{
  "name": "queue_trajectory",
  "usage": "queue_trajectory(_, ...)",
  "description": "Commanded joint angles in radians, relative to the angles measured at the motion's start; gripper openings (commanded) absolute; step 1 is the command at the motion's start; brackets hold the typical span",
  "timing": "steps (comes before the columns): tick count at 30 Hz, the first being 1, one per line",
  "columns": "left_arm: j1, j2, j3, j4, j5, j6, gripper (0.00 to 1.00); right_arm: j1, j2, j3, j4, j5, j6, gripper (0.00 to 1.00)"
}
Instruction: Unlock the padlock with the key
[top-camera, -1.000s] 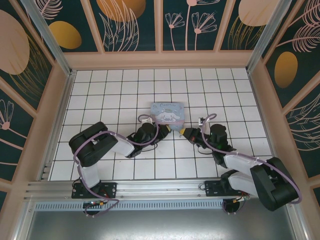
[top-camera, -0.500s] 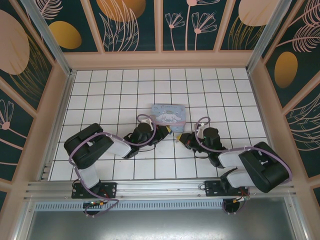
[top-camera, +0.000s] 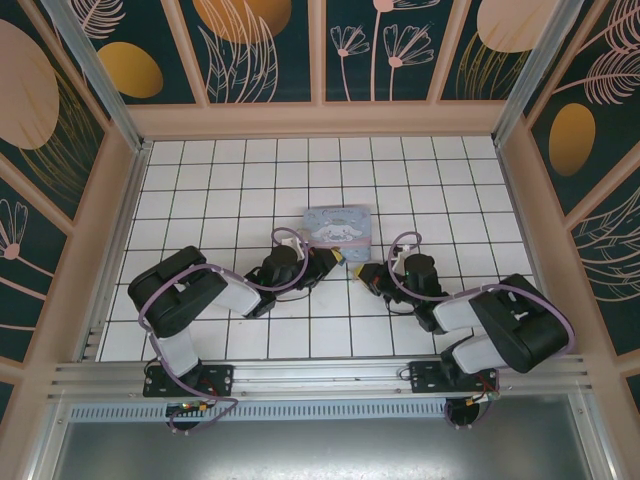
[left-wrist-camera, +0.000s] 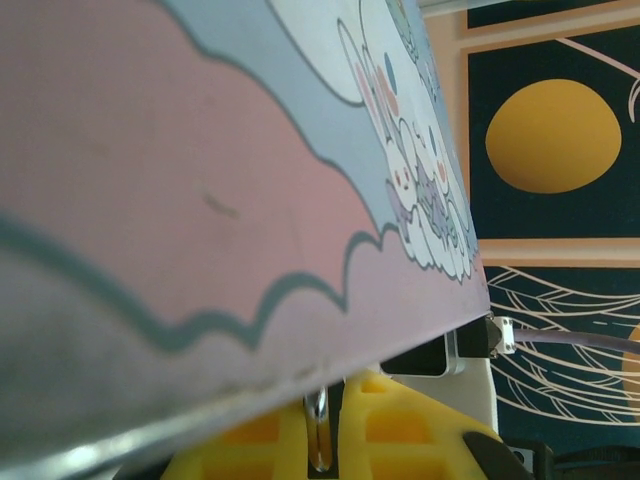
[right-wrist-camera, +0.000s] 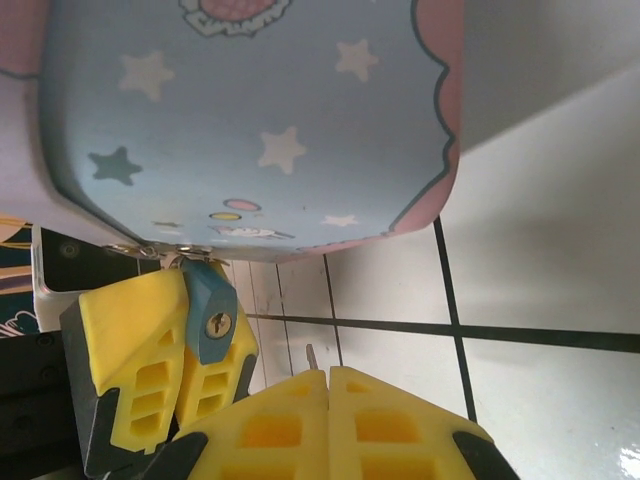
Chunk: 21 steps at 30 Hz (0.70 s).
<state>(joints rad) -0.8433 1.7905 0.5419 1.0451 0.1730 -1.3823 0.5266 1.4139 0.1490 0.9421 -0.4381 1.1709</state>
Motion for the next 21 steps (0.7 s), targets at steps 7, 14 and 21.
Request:
queue_trajectory(7, 0.005, 0.016, 0.006, 0.06, 0.011, -0.007, 0.0, 0.013, 0.013, 0.046, 0.044, 0.016, 0.014, 0.0)
queue_trajectory(14, 0.006, 0.03, 0.006, 0.074, 0.013, -0.014, 0.0, 0.013, 0.013, 0.062, 0.033, 0.015, 0.009, 0.0)
queue_trajectory(21, 0.005, 0.037, 0.009, 0.075, 0.012, -0.014, 0.0, 0.013, 0.01, 0.069, 0.029, 0.012, 0.011, 0.0)
